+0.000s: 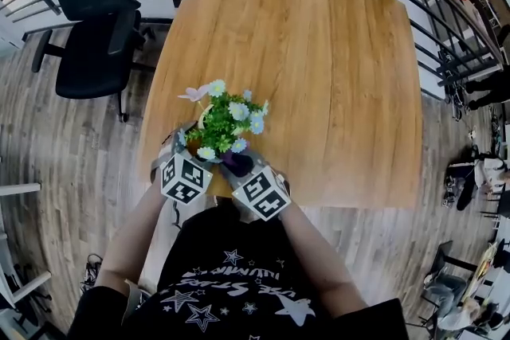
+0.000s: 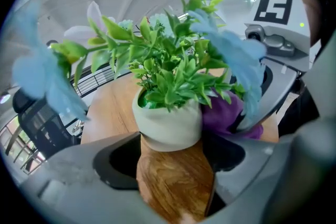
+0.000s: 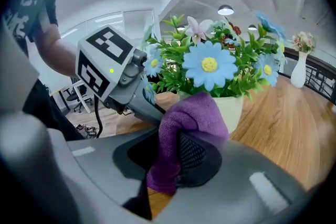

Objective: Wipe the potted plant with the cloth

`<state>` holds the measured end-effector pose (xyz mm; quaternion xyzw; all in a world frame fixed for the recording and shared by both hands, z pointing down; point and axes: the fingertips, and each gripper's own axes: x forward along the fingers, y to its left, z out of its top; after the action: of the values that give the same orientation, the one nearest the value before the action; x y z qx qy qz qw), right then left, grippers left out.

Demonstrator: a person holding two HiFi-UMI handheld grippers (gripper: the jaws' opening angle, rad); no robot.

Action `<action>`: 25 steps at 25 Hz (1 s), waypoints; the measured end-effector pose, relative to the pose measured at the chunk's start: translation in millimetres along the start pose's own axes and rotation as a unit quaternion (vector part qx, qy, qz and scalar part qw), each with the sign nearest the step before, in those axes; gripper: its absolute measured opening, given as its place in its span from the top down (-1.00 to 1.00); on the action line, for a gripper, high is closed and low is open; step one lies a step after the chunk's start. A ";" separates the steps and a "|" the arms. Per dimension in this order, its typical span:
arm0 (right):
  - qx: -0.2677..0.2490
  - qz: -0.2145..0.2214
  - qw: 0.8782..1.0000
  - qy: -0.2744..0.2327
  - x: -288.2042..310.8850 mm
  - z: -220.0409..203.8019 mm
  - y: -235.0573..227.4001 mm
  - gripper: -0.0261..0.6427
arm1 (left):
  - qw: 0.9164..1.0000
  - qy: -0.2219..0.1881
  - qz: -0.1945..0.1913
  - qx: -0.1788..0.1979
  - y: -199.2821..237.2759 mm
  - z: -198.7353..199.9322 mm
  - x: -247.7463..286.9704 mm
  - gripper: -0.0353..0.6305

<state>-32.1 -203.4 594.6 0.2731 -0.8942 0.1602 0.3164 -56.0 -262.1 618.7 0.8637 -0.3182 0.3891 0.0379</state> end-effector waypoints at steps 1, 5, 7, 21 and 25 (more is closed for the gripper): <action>-0.001 -0.002 1.000 -0.002 -1.5 -0.8 -1.1 0.67 | 1.000 -0.002 0.005 -0.001 0.5 0.3 -0.2 -0.26; 0.003 -0.015 1.000 -0.007 -9.5 -5.7 -4.2 0.67 | 0.999 -0.012 0.035 -0.015 3.1 -1.3 -5.5 -0.26; 0.009 -0.022 1.000 -0.007 -14.2 -10.2 -3.9 0.67 | 0.998 -0.009 0.044 -0.031 1.6 -8.0 -10.8 -0.26; 0.029 -0.074 0.996 -0.031 -99.1 -44.3 1.1 0.67 | 0.989 -0.023 0.042 -0.137 -78.4 -1.4 -66.4 -0.26; 0.035 -0.088 0.995 -0.043 -129.3 -62.7 8.3 0.67 | 0.989 -0.045 0.052 -0.135 -110.9 12.2 -81.1 0.00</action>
<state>77.1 -118.0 556.1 0.3682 -0.8732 0.1513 0.2811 -24.0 -135.6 574.0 0.8497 -0.4132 0.3049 0.1197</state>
